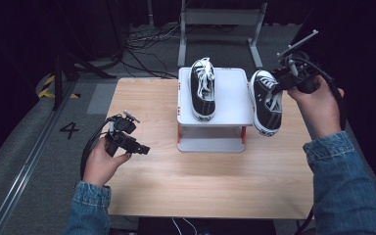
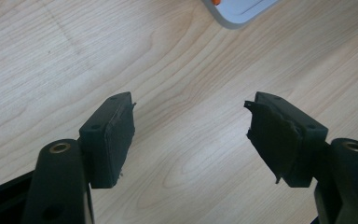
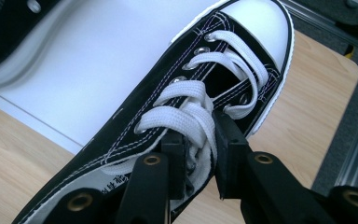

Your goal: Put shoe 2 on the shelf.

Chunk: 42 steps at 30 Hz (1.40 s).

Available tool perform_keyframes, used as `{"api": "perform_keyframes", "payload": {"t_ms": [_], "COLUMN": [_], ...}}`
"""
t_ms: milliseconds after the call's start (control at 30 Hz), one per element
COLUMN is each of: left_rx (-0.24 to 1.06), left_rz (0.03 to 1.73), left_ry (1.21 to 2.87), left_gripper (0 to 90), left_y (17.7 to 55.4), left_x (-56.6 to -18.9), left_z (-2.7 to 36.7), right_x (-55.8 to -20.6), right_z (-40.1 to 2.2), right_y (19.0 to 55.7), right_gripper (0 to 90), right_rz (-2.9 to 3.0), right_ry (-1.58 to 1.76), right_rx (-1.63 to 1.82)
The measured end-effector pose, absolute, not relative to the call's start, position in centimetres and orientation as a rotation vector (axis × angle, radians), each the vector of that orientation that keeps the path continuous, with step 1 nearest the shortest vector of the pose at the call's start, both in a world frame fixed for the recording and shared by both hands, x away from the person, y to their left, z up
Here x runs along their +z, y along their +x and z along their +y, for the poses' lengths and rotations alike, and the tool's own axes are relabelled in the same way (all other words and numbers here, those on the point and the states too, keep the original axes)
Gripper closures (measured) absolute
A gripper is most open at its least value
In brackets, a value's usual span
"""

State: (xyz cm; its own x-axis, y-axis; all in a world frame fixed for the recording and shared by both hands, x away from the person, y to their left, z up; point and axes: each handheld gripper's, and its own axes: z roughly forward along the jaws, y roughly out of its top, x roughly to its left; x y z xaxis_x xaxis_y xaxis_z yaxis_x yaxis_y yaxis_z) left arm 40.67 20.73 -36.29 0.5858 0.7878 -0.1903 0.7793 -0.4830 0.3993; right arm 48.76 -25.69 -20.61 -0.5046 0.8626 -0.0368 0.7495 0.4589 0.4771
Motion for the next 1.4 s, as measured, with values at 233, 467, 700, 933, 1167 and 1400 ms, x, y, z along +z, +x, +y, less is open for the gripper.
{"api": "perform_keyframes", "payload": {"t_ms": [233, 467, 700, 933, 1167, 1400], "left_rx": [0.030, 0.028, 0.023, 0.019, 0.023, 0.018], "left_rz": [1.269, 1.263, 1.250, 1.243, 1.236, 1.235], "left_ry": [2.355, 2.359, 2.361, 2.355, 2.353, 2.362], "left_gripper": [31.5, 31.8, 31.9, 32.0, 32.1, 32.1], "left_y": [40.0, 40.0, 40.3, 40.5, 40.6, 40.6], "left_x": [-36.2, -36.2, -36.3, -36.2, -36.1, -36.2], "left_z": [21.5, 21.6, 21.3, 21.3, 21.4, 21.1], "right_x": [-20.3, -20.5, -21.3, -22.3, -22.6, -23.3], "right_z": [-22.5, -19.4, -17.0, -15.4, -15.1, -14.7], "right_y": [50.5, 51.8, 53.1, 54.4, 54.5, 54.5], "right_gripper": [76.9, 76.9, 76.9, 76.9, 76.8, 69.1], "right_rz": [2.453, 2.460, 2.451, 2.435, 2.404, 2.422], "right_ry": [1.349, 1.306, 1.290, 1.270, 1.243, 1.238], "right_rx": [0.587, 0.593, 0.549, 0.504, 0.468, 0.492]}}
